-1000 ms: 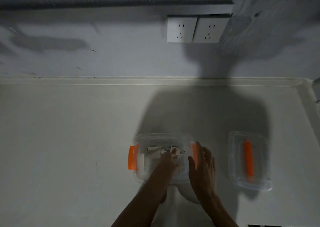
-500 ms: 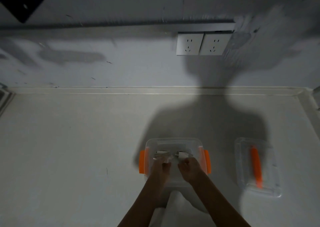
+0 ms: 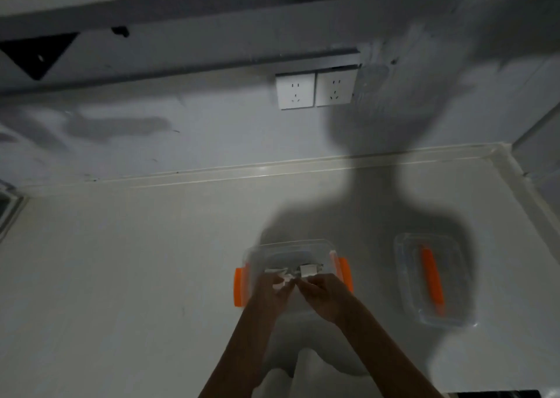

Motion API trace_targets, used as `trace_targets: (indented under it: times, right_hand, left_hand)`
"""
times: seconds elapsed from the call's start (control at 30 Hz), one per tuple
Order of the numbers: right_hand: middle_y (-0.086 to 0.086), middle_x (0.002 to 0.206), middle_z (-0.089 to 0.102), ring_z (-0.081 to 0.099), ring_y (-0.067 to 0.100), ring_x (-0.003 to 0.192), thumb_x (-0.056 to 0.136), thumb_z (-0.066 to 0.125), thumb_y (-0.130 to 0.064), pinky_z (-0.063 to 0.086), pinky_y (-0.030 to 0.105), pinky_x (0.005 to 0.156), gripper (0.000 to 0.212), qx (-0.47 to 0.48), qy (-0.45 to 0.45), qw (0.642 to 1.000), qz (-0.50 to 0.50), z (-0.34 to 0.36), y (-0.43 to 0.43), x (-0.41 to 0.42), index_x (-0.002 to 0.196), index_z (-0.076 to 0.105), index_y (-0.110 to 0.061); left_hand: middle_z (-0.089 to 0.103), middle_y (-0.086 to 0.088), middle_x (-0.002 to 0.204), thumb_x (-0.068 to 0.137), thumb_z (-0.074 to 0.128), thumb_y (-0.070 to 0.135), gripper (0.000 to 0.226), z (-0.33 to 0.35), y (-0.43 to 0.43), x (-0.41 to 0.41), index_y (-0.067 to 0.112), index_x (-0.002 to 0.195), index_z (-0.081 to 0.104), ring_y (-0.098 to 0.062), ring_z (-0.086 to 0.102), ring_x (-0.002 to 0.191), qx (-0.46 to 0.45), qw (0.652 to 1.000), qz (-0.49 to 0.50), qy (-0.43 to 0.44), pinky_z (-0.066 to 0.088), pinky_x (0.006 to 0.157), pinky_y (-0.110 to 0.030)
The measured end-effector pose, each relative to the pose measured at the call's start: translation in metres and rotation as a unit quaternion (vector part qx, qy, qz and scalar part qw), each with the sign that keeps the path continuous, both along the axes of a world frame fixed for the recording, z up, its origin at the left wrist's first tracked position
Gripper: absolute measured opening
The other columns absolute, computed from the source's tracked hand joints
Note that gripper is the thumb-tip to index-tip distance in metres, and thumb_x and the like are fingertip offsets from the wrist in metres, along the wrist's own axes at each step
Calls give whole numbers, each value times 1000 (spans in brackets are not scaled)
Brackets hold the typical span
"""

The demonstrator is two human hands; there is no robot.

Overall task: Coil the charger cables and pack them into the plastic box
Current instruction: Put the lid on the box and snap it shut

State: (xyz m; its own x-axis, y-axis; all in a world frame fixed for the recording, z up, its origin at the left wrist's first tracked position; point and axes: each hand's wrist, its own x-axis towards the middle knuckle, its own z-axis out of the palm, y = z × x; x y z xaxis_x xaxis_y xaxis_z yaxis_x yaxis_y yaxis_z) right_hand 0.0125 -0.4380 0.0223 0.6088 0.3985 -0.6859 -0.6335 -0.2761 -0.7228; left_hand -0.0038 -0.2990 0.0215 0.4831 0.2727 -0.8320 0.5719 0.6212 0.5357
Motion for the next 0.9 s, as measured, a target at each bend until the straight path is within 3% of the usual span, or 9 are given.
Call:
trace_targets:
  times: [0.07, 0.1, 0.17, 0.27, 0.33, 0.47, 0.63, 0.73, 0.9]
  right_hand:
    - [13, 73, 68, 70, 17, 63, 87, 60, -2, 60, 25, 67, 6, 41, -41, 997, -42, 9, -12, -4, 84, 65, -2]
    - [15, 76, 68, 70, 19, 63, 88, 55, 3, 59, 25, 63, 12, 88, -39, 992, -79, 12, -19, -2, 94, 66, 2]
    - [12, 80, 68, 67, 18, 65, 92, 52, -2, 57, 25, 60, 18, 70, -29, 988, -136, 27, -43, 1, 104, 66, 3]
    - [7, 73, 64, 60, 17, 61, 96, 50, -10, 50, 21, 55, 18, -8, -54, 971, -231, 30, -92, 4, 93, 66, -3]
    - [6, 68, 59, 54, 15, 55, 95, 53, -12, 42, 21, 49, 20, -92, -72, 958, -261, 17, -129, 4, 77, 61, -9]
    - [7, 65, 51, 47, 17, 56, 93, 56, -13, 37, 26, 54, 24, -115, 18, 905, -408, -8, -187, -8, 70, 51, -12]
    - [6, 76, 46, 45, 20, 72, 90, 57, -11, 39, 33, 68, 9, -69, 117, 832, -538, -36, -219, -35, 90, 48, -12]
    - [7, 83, 47, 48, 24, 81, 90, 56, -9, 47, 39, 77, 14, -32, 153, 790, -593, -50, -232, -41, 100, 47, -12]
    - [7, 82, 48, 47, 20, 71, 90, 53, -8, 46, 32, 65, 25, -3, 151, 769, -621, -65, -243, -43, 115, 48, -9]
  left_hand:
    - [51, -14, 82, 76, 44, -9, 16, 0, -17, 0, 4, 81, 51, -22, 54, 64, 22, 999, 32, -26, 52, 47, -25]
    - [52, -13, 80, 78, 43, -6, 19, 0, -29, 6, 5, 90, 53, -22, 54, 64, 67, 997, 31, -29, 51, 52, -27]
    - [58, -12, 92, 82, 41, -3, 33, 13, -54, 19, 15, 107, 53, -26, 59, 77, 204, 979, -12, -22, 51, 67, -37]
    - [65, -17, 98, 81, 47, 3, 32, 26, -93, 47, 22, 104, 58, -28, 63, 84, 264, 949, -138, -104, 52, 75, -42]
    - [69, -19, 96, 77, 52, 11, 22, 27, -123, 71, 23, 92, 62, -32, 66, 89, 321, 894, -277, -145, 52, 76, -41]
    - [67, -15, 96, 84, 47, 11, 14, 0, -188, 118, 12, 91, 60, -31, 62, 93, 413, 724, -525, -170, 43, 72, -34]
    - [53, -19, 137, 86, 51, 20, 48, -68, -247, 160, 9, 133, 50, -36, 50, 125, 439, 549, -694, -154, 42, 103, -40]
    - [36, -16, 153, 90, 52, 31, 64, -90, -266, 173, 13, 148, 32, -34, 36, 139, 432, 512, -730, -138, 31, 114, -40]
    - [28, -23, 154, 95, 45, 37, 64, -93, -276, 176, 12, 150, 25, -38, 27, 142, 455, 460, -754, -116, 21, 117, -39]
